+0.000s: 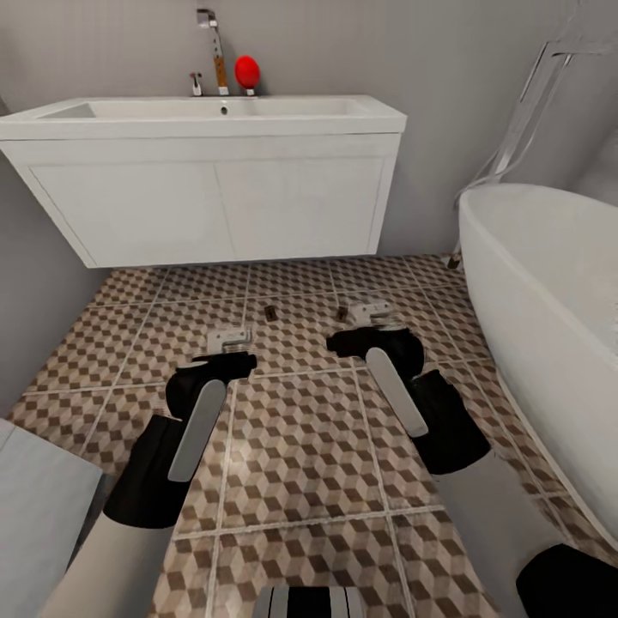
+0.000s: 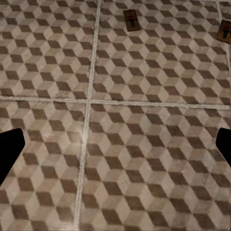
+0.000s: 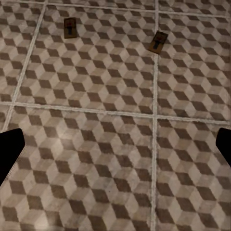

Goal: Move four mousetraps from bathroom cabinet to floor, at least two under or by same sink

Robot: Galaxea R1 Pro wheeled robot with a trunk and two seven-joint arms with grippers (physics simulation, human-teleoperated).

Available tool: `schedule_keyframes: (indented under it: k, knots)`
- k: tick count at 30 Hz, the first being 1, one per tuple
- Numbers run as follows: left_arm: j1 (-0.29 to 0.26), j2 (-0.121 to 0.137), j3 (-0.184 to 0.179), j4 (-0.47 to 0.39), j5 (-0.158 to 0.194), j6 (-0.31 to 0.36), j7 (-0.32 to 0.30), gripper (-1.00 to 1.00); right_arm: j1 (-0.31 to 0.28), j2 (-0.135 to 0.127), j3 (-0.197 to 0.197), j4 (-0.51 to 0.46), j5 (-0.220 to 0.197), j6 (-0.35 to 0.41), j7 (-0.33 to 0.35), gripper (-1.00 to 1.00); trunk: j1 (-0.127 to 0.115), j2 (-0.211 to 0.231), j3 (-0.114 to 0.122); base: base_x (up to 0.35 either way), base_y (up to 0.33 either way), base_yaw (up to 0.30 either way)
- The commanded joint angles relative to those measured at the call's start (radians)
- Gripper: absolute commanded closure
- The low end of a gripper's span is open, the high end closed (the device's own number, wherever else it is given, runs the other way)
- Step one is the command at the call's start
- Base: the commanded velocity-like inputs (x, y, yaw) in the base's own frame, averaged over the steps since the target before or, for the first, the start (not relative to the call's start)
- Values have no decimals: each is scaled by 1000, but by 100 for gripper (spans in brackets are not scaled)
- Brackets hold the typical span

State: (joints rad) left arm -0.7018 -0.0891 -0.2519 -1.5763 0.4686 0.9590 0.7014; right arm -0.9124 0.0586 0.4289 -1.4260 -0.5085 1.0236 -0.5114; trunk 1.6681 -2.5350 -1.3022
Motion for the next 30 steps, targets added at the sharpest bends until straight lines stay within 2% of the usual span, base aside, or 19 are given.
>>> schedule_keyframes:
  k: [1, 5, 7, 8, 11, 12, 13, 19, 30]
  knots:
    - [12, 0, -1, -4, 10, 2, 18, -100, 27, -8, 0, -34, -10, 4, -10, -100, -1, 0, 3, 0, 0, 0]
    - [65, 0, -6, -12, 10, 1, 65, -100, 107, -26, -6, -108, -8, 8, -10, -100, -2, 1, 19, 0, 0, 0]
    - [100, 0, -8, -14, 10, 1, 93, -100, 129, -31, -7, -126, -8, 8, -11, -100, -3, 1, 26, 0, 0, 0]
    - [137, 0, -10, -15, 11, 1, 112, -100, 145, -34, -7, -138, -8, 8, -11, -100, -4, 2, 30, 0, 0, 0]
    - [164, -1, -12, -16, 11, 1, 126, -100, 163, -35, -8, -145, -8, 8, -11, -100, -5, 2, 42, 0, 0, 0]
    - [182, -2, -15, -17, 11, -1, 135, -100, 190, -37, -14, -150, -8, 8, -11, -100, -6, 3, 46, 0, 0, 0]
    - [201, -2, -17, -17, 11, -2, 144, -100, 231, -38, -46, -155, -9, 6, -10, -100, -6, 3, 50, 0, 0, 0]
    - [211, -2, -15, -16, 11, -2, 144, -100, 270, -39, -85, -158, -11, 1, -9, -100, -9, 4, 73, 0, 0, 0]
    - [214, -1, -14, -15, 13, -4, 144, -100, 292, -42, -89, -159, -8, 8, -11, -100, -14, 7, 115, 0, 0, 0]
